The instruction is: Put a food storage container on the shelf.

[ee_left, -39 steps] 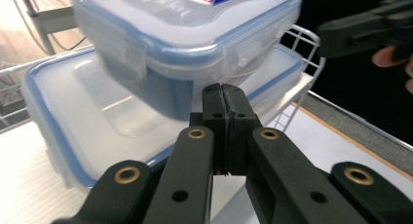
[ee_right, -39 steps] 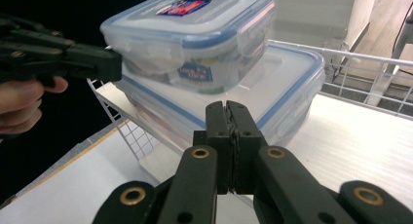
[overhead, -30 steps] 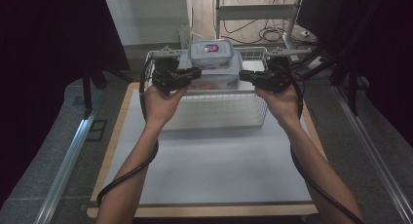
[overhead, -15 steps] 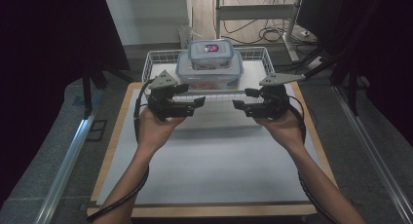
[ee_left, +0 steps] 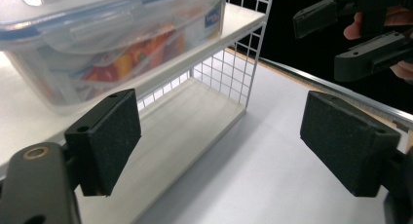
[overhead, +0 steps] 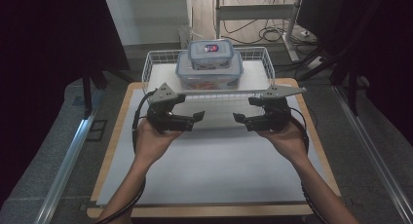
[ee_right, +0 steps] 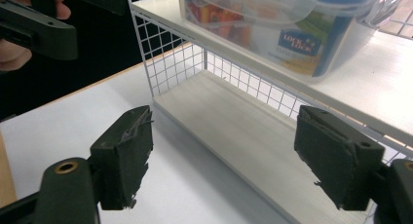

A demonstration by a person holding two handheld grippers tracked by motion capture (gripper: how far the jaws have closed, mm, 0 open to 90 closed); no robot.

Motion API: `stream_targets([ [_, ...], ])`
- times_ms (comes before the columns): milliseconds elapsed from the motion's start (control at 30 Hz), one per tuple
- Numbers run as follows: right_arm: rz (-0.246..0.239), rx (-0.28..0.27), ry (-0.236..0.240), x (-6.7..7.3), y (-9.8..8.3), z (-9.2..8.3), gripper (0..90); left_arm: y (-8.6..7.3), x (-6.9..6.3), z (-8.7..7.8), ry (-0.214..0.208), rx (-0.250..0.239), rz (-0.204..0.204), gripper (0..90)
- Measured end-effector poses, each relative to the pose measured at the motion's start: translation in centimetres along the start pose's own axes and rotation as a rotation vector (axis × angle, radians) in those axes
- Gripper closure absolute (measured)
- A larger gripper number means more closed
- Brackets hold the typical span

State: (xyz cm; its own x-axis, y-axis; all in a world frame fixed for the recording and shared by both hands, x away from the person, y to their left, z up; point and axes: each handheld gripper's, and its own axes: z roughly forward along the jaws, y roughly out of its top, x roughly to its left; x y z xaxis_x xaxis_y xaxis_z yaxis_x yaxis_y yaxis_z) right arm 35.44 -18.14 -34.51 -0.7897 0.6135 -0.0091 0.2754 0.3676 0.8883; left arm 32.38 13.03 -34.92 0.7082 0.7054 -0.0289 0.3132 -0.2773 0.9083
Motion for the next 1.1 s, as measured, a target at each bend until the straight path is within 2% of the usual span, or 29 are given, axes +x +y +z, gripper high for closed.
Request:
stream_targets([
  [133,0.012,-0.009,0.007,0.2,-0.6,-0.2,19.2,-0.8,-0.5,-0.6,0.013,0.005,0.018,12.9],
  [233,0.013,-0.013,0.009,0.3,-1.0,-0.2,17.8,-1.6,-0.7,-1.0,0.018,0.003,0.010,11.9],
  [400,0.000,-0.006,0.003,0.6,-1.7,-0.2,12.6,-3.1,-0.6,-1.3,0.022,0.004,-0.029,10.0],
  [467,0.002,0.000,0.007,0.8,-2.2,-0.1,10.2,-3.8,-0.7,-1.4,0.010,-0.005,-0.055,8.7],
  [767,0.005,0.031,-0.006,0.9,-5.0,0.0,5.5,-6.7,-1.5,-1.5,0.005,0.012,-0.076,4.9],
  [967,0.012,0.041,-0.005,1.1,-6.9,-0.6,4.8,-9.0,-1.7,-1.5,-0.008,0.033,-0.098,4.6],
  [1100,0.014,0.051,-0.001,1.4,-8.5,-1.2,3.8,-10.6,-1.7,-1.8,0.005,0.043,-0.117,4.5],
])
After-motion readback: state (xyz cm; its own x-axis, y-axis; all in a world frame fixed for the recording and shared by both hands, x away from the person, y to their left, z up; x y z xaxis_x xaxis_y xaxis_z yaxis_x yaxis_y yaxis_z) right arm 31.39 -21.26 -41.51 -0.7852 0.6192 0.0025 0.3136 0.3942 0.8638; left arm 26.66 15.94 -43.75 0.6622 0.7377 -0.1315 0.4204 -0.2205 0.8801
